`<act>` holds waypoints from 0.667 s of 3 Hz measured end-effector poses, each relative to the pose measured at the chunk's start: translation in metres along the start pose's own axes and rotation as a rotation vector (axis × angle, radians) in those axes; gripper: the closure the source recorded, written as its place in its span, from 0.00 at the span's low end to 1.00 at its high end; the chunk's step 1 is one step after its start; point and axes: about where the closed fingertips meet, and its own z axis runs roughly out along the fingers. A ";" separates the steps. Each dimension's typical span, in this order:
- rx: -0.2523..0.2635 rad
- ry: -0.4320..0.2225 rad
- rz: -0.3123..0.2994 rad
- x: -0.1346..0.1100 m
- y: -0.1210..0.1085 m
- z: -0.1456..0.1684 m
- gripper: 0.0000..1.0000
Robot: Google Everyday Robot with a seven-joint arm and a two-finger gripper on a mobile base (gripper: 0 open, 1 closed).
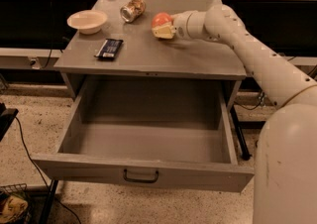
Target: Place apple into top drawer
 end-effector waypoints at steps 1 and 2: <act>-0.044 -0.047 -0.010 -0.007 0.004 -0.003 0.70; -0.147 -0.100 -0.074 -0.033 0.029 -0.011 0.91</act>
Offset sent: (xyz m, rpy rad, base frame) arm -0.0623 0.0496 0.0567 0.0120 -0.1126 0.3871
